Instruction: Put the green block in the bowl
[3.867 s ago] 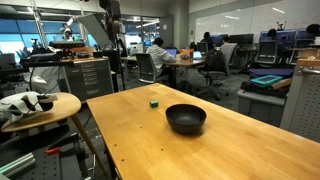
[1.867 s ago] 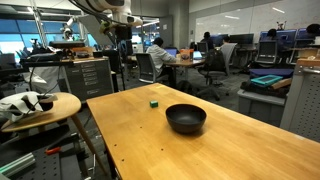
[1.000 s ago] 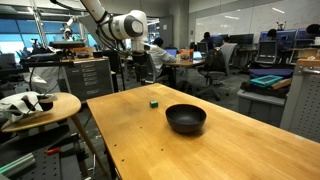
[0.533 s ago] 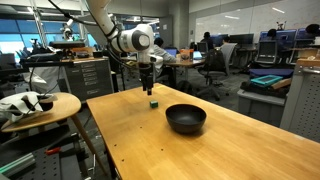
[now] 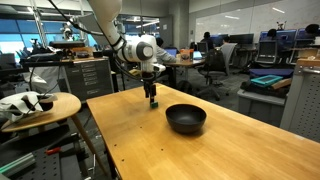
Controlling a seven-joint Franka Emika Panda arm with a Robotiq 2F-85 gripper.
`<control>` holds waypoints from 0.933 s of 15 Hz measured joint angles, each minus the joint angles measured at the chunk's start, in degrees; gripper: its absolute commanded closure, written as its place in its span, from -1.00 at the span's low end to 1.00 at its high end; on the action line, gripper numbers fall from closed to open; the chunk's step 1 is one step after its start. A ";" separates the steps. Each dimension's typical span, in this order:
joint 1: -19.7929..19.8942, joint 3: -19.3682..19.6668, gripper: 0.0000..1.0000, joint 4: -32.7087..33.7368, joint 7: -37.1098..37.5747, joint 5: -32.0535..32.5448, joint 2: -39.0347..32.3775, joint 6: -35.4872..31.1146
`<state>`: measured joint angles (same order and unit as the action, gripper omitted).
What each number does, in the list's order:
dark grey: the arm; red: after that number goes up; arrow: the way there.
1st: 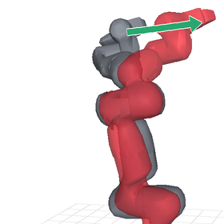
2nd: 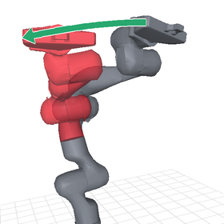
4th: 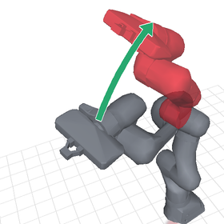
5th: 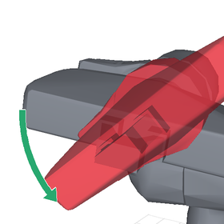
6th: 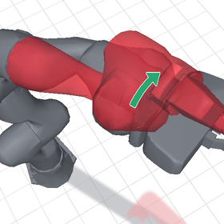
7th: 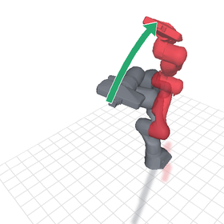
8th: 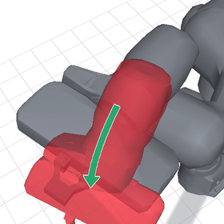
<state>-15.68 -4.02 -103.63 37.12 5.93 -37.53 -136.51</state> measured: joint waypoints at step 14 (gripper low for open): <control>-0.04 0.42 0.65 3.58 -2.93 -0.88 -3.64 -0.02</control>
<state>-15.72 -3.60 -100.04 34.19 5.05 -41.17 -136.53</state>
